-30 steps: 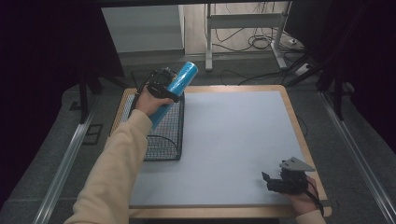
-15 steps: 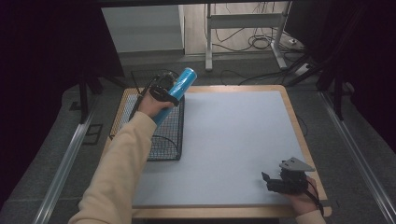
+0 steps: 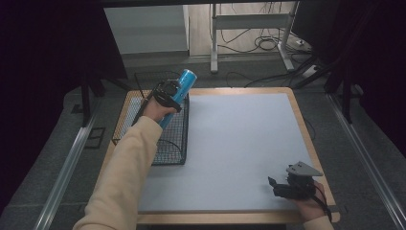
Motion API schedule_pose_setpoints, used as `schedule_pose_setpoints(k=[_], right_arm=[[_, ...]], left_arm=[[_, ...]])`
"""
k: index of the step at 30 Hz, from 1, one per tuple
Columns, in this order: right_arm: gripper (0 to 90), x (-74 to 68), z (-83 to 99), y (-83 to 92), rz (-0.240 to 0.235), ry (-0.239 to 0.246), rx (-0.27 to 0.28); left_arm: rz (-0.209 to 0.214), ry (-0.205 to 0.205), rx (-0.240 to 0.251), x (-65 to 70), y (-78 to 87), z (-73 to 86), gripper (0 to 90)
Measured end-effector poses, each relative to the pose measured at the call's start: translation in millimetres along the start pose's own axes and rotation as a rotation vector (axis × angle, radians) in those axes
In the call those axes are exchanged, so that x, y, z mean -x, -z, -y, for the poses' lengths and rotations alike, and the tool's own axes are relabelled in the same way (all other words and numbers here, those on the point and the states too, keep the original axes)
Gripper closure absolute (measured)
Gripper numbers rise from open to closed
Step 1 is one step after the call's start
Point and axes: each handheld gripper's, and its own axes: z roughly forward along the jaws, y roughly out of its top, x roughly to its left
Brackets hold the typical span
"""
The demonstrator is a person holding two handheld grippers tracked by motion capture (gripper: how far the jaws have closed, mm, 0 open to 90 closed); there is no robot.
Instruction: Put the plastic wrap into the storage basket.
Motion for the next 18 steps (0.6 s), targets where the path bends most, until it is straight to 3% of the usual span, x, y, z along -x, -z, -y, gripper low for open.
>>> schedule_pose_setpoints(k=[14, 18], right_arm=[[11.8, -1.4, 0.0, 0.4, 0.001, 0.004, -0.001], [11.8, -1.1, 0.1, 0.5, 0.001, 0.002, -0.001]], left_arm=[[-0.019, 0.016, -0.009, -0.1, -5.3, 0.5, 31.3], [-0.007, 0.032, 0.035, -0.6, 0.4, -1.0, 28.8]])
